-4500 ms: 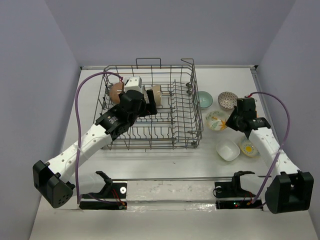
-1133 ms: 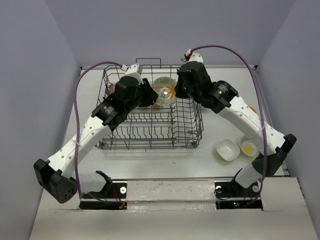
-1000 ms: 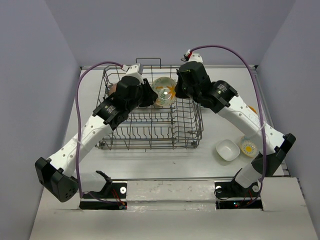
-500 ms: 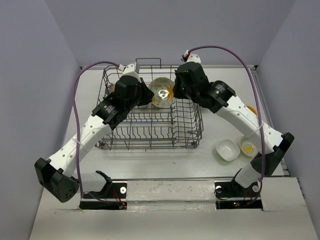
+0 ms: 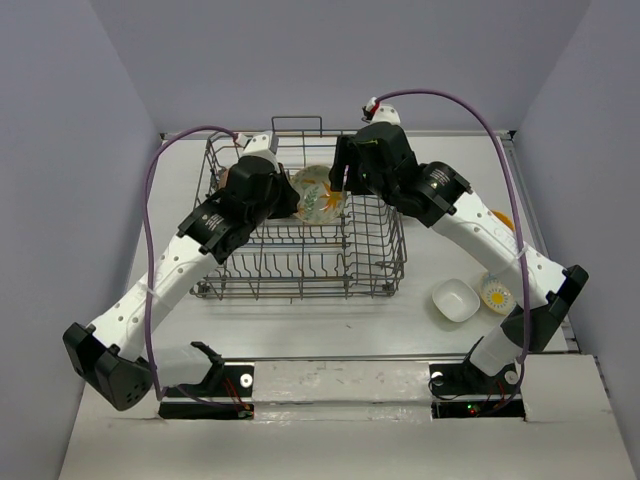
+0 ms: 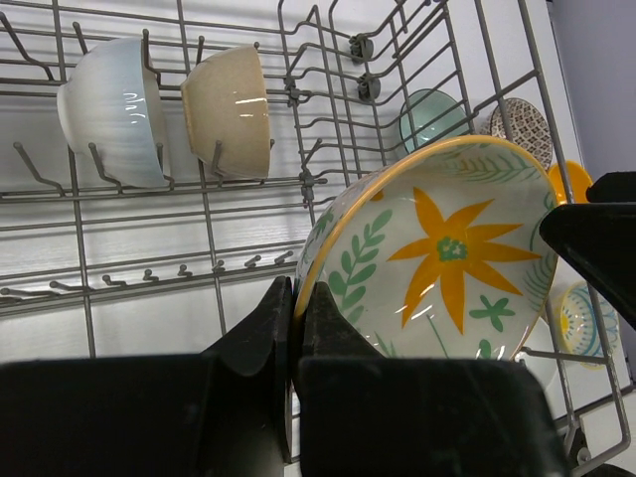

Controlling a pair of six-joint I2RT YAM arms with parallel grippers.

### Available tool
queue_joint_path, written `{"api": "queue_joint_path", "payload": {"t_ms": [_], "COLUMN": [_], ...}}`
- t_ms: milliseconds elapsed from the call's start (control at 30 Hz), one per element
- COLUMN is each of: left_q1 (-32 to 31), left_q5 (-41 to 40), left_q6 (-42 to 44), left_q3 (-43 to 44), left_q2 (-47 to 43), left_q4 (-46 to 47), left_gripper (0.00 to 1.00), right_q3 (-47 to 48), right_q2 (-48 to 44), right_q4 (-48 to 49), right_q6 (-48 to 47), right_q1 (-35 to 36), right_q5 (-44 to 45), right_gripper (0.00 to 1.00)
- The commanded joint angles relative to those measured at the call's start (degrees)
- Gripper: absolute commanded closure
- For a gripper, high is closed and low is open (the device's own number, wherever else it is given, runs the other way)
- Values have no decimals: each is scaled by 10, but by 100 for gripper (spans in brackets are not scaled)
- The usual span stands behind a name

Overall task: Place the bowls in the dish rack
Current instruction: Pass from the right arm to the left, then insert the bowl into the dish rack.

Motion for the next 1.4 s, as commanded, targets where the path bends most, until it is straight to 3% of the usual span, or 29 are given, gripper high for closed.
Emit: {"api": "queue_joint_path", "payload": {"t_ms": [0,267,533,633,767,800,967,1367], "left_q1": [-3,-3,9,14,19,20,49,81], "left_q5": [-4,-11,-40,-94,-263,-340,-524,-620], "left_q6": [6,11,29,42,54,57,60,124], "left_q3": [26,21,14,25,49,55,49,-52], "left_q2": [-33,-46,-63,-61,-50,-48,-31,-43], "left_q4": [36,38,23,-8,-86,-118,-202,-172], "left_gripper": [100,100,100,100,100,100,100,100], "right_q3": [22,40,42,32,4,-9,-37,-92], "right_q2": [-11,-8,-22,-33,-57,-66,-82,-109], "right_q4": [34,35,34,33,33,34,28,34], "right_q6": [-3,-3,-5,-5,-7,-8,-17,-15], "right_q1": [5,5,5,5,5,5,5,5], "right_q5": [-3,-3,17,20,26,30,43,34], "right_gripper": [30,18,12,12,12,12,11,11]}}
